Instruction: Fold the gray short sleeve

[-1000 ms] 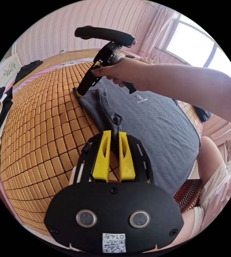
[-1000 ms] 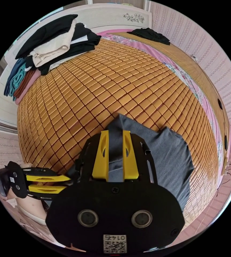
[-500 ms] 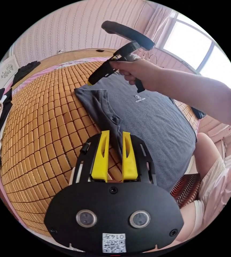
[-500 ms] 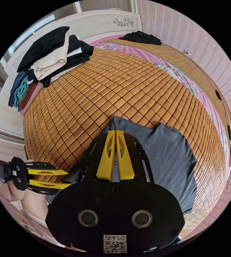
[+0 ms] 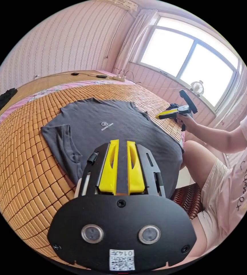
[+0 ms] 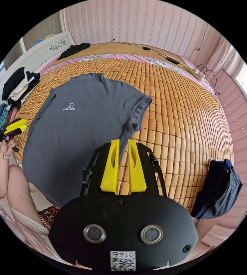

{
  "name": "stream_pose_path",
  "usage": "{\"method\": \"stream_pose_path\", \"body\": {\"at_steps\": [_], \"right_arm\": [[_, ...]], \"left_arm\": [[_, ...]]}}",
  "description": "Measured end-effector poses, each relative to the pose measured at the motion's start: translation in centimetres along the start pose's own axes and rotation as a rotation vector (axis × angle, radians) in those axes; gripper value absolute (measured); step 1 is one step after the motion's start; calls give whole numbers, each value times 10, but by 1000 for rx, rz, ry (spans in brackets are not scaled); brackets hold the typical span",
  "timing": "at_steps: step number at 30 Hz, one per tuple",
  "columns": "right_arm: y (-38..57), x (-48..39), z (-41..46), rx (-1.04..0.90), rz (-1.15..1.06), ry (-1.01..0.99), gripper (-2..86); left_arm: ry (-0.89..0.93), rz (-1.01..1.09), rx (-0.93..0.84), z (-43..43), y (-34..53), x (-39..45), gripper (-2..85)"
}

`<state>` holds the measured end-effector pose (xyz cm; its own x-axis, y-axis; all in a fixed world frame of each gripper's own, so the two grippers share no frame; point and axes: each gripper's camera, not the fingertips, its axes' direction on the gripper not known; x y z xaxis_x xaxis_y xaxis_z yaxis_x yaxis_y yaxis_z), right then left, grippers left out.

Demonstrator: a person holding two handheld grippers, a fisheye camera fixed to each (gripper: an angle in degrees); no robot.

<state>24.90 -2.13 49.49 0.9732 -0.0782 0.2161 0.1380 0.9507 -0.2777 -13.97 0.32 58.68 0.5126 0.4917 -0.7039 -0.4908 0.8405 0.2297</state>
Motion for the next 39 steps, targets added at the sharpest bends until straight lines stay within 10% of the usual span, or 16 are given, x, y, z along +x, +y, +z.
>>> {"method": "stream_pose_path", "body": {"at_steps": [23,39], "right_arm": [[18,150,11,126,183,-350,42],[23,145,-31,211,-122,-374,63]], "left_arm": [[-129,130,-446,359,-299,45,56],[-237,-56,-240,205,-221,-79,66]]}}
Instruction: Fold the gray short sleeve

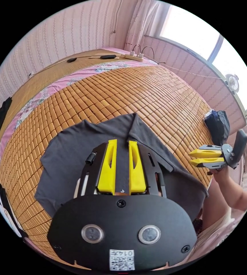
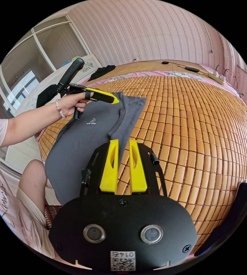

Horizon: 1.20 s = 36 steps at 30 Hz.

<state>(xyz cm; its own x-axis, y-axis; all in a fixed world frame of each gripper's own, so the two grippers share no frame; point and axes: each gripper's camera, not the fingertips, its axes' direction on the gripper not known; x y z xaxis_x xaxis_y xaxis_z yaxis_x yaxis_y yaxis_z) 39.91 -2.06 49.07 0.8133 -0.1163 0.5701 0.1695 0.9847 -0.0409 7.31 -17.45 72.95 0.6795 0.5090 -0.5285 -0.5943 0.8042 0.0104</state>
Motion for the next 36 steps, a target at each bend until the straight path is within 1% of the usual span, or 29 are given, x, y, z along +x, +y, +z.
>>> {"method": "stream_pose_path", "body": {"at_steps": [3,8,11,14,16,19,21,22,23,25,27,30,33,36], "right_arm": [[-21,7,5,-24,-1,-6,68],[-80,16,33,-85,-42,53,90],[-117,25,55,-125,-54,109,106],[-146,32,75,-164,-72,131,114],[-160,36,88,-190,-74,122,114],[-171,40,99,-202,-44,70,96],[-175,39,102,-198,-45,83,67],[-177,38,102,-191,-43,102,42],[-179,38,103,-193,-32,103,38],[-187,40,104,-201,-6,88,23],[-193,40,104,-201,-14,122,17],[-210,45,97,-169,9,163,11],[-229,55,86,-126,57,157,9],[-244,58,77,-96,67,209,9]], "left_arm": [[51,-84,55,-35,40,-48,66],[-68,-280,93,-87,133,-149,66],[-61,-403,121,-99,176,-197,70],[-34,-468,130,-96,197,-228,82],[-44,-493,137,-91,204,-241,93],[50,-542,137,-80,208,-263,105],[97,-554,134,-75,209,-273,79],[103,-552,122,-74,210,-278,47],[126,-533,109,-73,209,-281,6],[117,-530,98,-76,208,-285,-4],[56,-513,111,-84,203,-287,-7],[22,-543,155,-97,194,-297,-9],[59,-605,240,-109,188,-308,-10],[74,-627,316,-123,180,-309,-10]]}}
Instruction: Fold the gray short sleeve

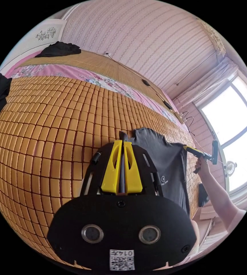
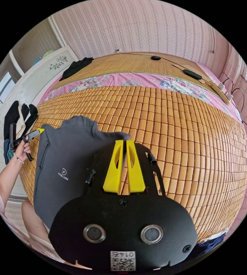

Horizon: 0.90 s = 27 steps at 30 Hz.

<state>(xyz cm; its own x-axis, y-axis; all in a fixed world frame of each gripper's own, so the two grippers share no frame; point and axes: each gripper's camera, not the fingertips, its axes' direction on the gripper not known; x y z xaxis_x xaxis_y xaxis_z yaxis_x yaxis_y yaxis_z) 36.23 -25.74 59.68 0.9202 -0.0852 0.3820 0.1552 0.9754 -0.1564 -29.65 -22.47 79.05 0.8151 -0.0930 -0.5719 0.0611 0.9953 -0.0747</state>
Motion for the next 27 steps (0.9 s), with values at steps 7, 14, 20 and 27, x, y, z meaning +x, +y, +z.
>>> {"method": "stream_pose_path", "body": {"at_steps": [7,14,20,27], "right_arm": [[9,5,-28,20,-19,-69,8],[92,-1,-103,88,-95,-239,10],[217,-6,-103,-66,-16,-292,12],[274,-9,-77,-93,129,-266,14]], "left_arm": [[-5,146,-35,-35,6,30,-10],[79,307,-58,-147,85,48,-10],[112,205,-222,-165,217,32,-10],[41,127,-230,-163,264,27,-10]]}}
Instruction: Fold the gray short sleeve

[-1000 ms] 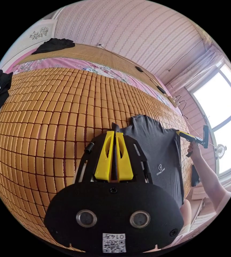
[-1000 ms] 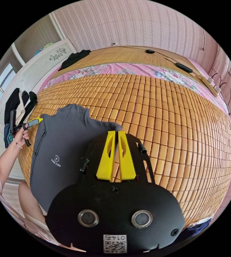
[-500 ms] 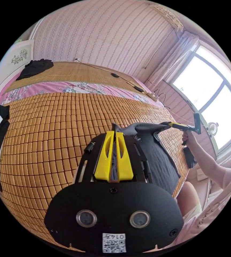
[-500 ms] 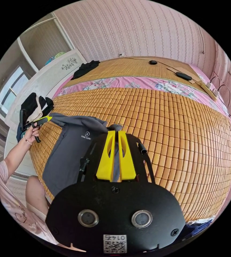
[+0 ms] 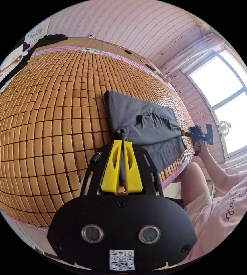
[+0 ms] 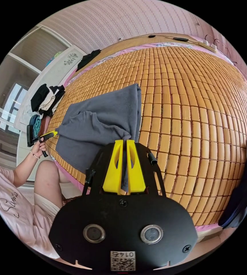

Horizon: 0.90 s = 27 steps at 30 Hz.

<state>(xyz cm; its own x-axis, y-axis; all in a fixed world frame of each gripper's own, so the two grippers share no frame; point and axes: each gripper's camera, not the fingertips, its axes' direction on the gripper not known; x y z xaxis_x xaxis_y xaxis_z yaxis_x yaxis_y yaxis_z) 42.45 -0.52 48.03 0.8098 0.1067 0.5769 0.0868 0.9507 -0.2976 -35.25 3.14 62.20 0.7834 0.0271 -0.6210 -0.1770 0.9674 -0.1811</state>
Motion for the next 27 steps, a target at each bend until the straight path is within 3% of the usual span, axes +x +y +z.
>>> {"method": "stream_pose_path", "body": {"at_steps": [5,10,13,18,23,27], "right_arm": [[7,-4,-32,70,-1,-17,17],[17,-8,0,-51,-4,77,28],[23,-8,0,-35,21,108,42],[29,-25,-21,26,34,244,24],[-1,-84,6,21,-138,106,19],[-32,-121,53,-25,-182,78,63]], "left_arm": [[40,17,25,-29,9,7,-9],[9,-55,-87,4,28,5,-6],[48,-133,-63,0,38,0,12],[-115,-101,28,-44,36,16,44],[-95,105,16,-18,-3,86,36],[8,108,1,26,-27,115,63]]}}
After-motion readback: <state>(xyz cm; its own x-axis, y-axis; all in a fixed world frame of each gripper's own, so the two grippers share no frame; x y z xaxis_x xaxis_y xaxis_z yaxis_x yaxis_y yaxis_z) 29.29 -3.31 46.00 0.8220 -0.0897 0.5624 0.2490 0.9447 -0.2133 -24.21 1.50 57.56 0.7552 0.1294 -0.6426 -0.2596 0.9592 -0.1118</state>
